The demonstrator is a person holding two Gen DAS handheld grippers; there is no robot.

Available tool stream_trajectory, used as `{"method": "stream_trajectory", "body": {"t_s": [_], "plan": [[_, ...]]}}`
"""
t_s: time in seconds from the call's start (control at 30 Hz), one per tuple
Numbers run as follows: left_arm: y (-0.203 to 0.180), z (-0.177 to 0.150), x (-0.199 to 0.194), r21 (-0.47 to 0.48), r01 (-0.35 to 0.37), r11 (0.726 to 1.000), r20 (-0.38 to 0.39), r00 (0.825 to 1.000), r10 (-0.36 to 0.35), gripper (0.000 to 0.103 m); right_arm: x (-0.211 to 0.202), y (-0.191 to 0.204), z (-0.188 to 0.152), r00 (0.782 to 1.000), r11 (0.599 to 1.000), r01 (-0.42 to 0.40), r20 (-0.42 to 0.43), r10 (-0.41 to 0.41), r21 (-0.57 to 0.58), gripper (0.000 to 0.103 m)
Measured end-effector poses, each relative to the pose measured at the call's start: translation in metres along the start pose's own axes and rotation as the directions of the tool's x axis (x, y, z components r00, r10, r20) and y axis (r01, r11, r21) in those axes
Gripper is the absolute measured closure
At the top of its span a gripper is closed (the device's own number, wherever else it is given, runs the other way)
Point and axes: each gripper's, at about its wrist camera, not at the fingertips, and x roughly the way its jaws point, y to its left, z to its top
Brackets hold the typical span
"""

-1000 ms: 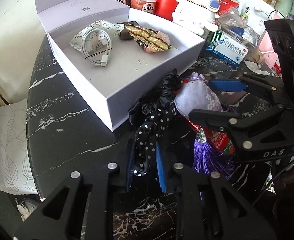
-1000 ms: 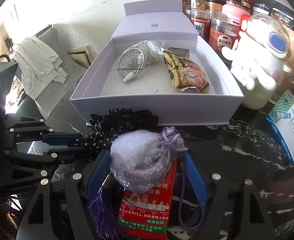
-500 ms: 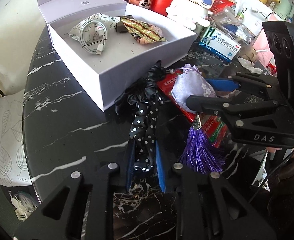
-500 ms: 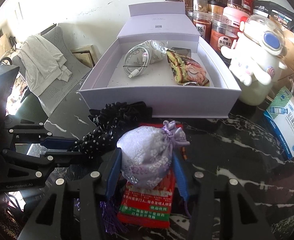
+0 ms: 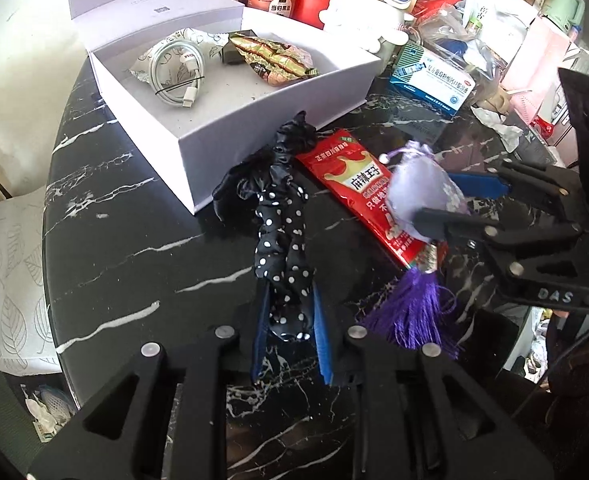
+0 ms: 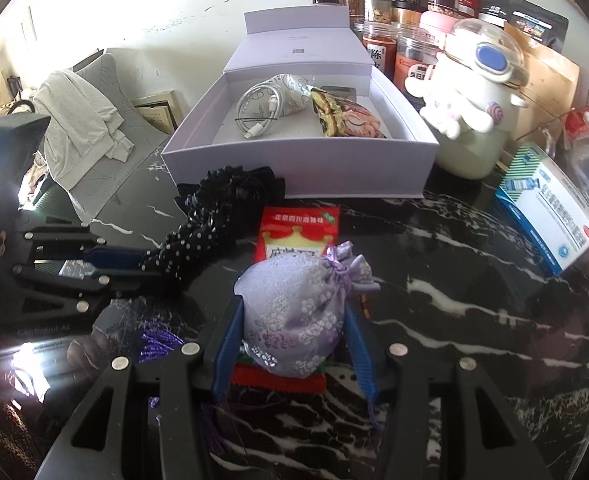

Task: Organize objects
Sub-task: 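Lift the scrunchie and lavender sachet off the table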

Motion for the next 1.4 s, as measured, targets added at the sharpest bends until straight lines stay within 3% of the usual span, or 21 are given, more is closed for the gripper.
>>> {"method": "stream_trajectory", "body": {"t_s": [0.13,0.3,0.47,0.57,0.7,0.9,1.4], "plan": [[0.0,0.009,0.007,-0.003,-0.022,1.0,0.001,1.0,0.022,0.068,-0.003,-0.005,-0.007,1.0,1.0,0.009,0.0,-0.009,0.015,0.053],[-0.001,0.02,0.016,0.008,-0.042,0.999,0.012,0.999,0.042,0.067,-0.005,-0.01,-0.011,1.0,1.0,0.006,0.002,-0.006,0.03,0.052],[-0.007,0.023,0.019,0.038,-0.063,0.997,0.011,0.998,0.063,0.067,0.0,-0.007,-0.013,1.0,1.0,-0.011,-0.003,0.011,0.027,0.044],[-0.013,0.022,0.02,0.057,-0.092,0.994,0.01,0.996,0.091,0.07,0.006,-0.004,-0.014,1.0,1.0,-0.014,-0.018,0.015,0.024,0.043],[-0.007,0.02,0.017,0.012,-0.067,0.998,0.013,0.998,0.067,0.086,0.005,-0.005,-0.017,1.0,0.999,-0.029,0.005,0.029,0.037,0.043],[-0.001,0.017,0.013,-0.022,-0.016,1.0,0.006,1.0,0.016,0.087,-0.001,-0.008,-0.021,0.999,0.998,-0.04,0.031,0.039,0.049,0.052],[-0.02,0.015,-0.023,0.044,0.009,0.999,0.053,0.999,-0.011,0.087,-0.03,-0.004,-0.02,0.996,1.0,-0.008,0.089,0.006,0.023,0.053]]}}
